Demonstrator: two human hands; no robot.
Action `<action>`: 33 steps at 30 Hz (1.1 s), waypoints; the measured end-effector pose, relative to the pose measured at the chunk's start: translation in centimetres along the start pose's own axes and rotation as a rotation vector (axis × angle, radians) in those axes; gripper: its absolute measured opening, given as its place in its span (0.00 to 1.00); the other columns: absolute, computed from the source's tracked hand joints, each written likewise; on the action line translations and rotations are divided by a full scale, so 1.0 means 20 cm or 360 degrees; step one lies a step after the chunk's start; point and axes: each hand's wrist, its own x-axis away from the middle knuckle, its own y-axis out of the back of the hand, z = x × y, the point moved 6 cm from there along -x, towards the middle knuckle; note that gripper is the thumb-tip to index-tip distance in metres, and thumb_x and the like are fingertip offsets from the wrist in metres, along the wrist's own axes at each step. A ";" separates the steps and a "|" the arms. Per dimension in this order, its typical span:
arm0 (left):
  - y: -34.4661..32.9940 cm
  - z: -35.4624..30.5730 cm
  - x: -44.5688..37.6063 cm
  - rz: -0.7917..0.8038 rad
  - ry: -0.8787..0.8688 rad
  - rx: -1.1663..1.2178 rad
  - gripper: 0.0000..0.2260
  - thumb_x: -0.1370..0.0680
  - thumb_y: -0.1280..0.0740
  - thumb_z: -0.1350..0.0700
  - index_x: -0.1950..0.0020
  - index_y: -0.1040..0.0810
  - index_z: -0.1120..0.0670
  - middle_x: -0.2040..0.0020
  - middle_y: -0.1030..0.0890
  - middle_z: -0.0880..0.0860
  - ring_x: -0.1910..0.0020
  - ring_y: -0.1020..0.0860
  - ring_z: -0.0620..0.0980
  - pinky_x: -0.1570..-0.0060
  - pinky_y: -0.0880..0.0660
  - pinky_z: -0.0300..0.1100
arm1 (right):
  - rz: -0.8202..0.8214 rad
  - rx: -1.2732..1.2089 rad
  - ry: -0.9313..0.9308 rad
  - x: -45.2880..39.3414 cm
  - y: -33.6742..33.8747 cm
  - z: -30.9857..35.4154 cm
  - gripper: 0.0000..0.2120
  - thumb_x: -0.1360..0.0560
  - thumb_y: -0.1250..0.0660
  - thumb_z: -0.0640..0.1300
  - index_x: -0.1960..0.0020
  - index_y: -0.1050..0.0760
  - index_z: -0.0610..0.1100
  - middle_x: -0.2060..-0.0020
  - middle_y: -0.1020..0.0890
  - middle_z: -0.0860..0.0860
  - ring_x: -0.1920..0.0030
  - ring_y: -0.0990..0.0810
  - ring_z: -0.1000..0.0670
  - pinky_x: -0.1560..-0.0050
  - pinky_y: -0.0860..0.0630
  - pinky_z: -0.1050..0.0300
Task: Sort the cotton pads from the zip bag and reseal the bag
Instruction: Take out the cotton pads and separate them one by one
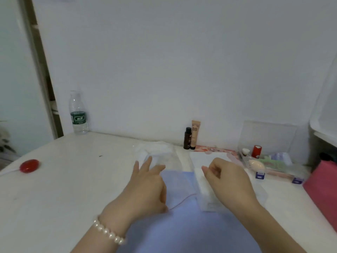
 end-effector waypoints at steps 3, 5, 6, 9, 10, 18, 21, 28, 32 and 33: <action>-0.07 0.16 0.05 0.0192 0.0067 -0.0237 0.15 0.22 0.37 0.52 0.35 0.25 0.49 0.22 0.58 0.50 0.25 0.63 0.61 0.28 0.58 0.60 | 0.0186 -0.0234 0.0247 0.07 -0.10 0.15 0.13 0.25 0.36 0.48 0.67 0.29 0.50 0.69 0.22 0.54 0.65 0.24 0.54 0.59 0.28 0.56; -0.09 0.22 0.05 0.0172 0.0065 -0.0193 0.18 0.20 0.41 0.54 0.30 0.33 0.53 0.22 0.55 0.49 0.24 0.57 0.62 0.29 0.51 0.59 | 0.0327 -0.0243 0.0444 0.12 -0.20 0.22 0.08 0.24 0.38 0.46 0.60 0.23 0.47 0.62 0.18 0.54 0.59 0.21 0.53 0.53 0.26 0.56; -0.09 0.24 0.05 0.0093 0.0060 -0.0084 0.17 0.19 0.42 0.55 0.30 0.33 0.55 0.22 0.49 0.50 0.24 0.51 0.60 0.29 0.46 0.57 | 0.0387 -0.0201 0.0536 0.15 -0.26 0.24 0.09 0.23 0.39 0.44 0.54 0.21 0.45 0.57 0.17 0.53 0.54 0.21 0.52 0.50 0.26 0.56; -0.04 0.25 0.02 -0.0288 -0.0009 0.0291 0.13 0.21 0.41 0.59 0.36 0.28 0.58 0.34 0.31 0.54 0.36 0.30 0.57 0.39 0.33 0.46 | 0.0454 -0.0010 0.0765 0.21 -0.37 0.29 0.14 0.22 0.44 0.40 0.40 0.24 0.41 0.43 0.20 0.47 0.40 0.25 0.48 0.40 0.31 0.55; -0.02 0.24 0.01 -0.0385 -0.0017 0.0347 0.13 0.21 0.39 0.60 0.37 0.27 0.59 0.38 0.29 0.54 0.40 0.27 0.56 0.43 0.32 0.43 | 0.0462 0.0069 0.0849 0.22 -0.41 0.30 0.15 0.22 0.45 0.38 0.39 0.25 0.39 0.41 0.21 0.45 0.39 0.26 0.45 0.38 0.32 0.53; 0.03 0.25 -0.05 -0.0637 0.0044 0.0364 0.12 0.28 0.36 0.68 0.55 0.34 0.53 0.57 0.33 0.50 0.61 0.28 0.57 0.63 0.32 0.48 | 0.0636 0.0983 0.0887 0.18 -0.56 0.32 0.17 0.23 0.46 0.45 0.45 0.23 0.37 0.39 0.27 0.41 0.27 0.44 0.43 0.26 0.62 0.49; 0.03 0.29 -0.06 -0.0741 0.0159 0.0469 0.14 0.30 0.39 0.69 0.49 0.36 0.56 0.53 0.31 0.54 0.63 0.29 0.59 0.65 0.33 0.49 | 0.0666 0.0989 0.0829 0.13 -0.55 0.36 0.15 0.24 0.47 0.46 0.57 0.24 0.40 0.54 0.20 0.43 0.33 0.35 0.44 0.25 0.62 0.50; 0.03 0.38 -0.15 -0.0813 0.0338 0.0320 0.18 0.25 0.40 0.65 0.35 0.29 0.57 0.43 0.30 0.58 0.52 0.25 0.60 0.62 0.34 0.45 | 0.0776 0.1209 0.0590 0.04 -0.66 0.37 0.12 0.22 0.43 0.39 0.40 0.30 0.40 0.45 0.21 0.45 0.43 0.24 0.43 0.33 0.42 0.51; 0.01 0.37 -0.20 -0.0565 0.0353 0.0194 0.05 0.23 0.43 0.62 0.51 0.30 0.56 0.51 0.26 0.56 0.52 0.28 0.57 0.61 0.36 0.44 | 0.0904 0.0901 0.0423 0.01 -0.73 0.42 0.18 0.24 0.40 0.34 0.35 0.35 0.39 0.40 0.26 0.43 0.39 0.27 0.43 0.49 0.34 0.55; 0.01 0.38 -0.21 -0.0544 0.0369 0.0232 0.02 0.23 0.42 0.61 0.53 0.33 0.55 0.54 0.27 0.55 0.55 0.28 0.56 0.62 0.36 0.44 | 0.0923 0.0706 0.0440 -0.01 -0.77 0.44 0.19 0.24 0.42 0.33 0.34 0.35 0.39 0.39 0.28 0.42 0.39 0.28 0.43 0.48 0.32 0.54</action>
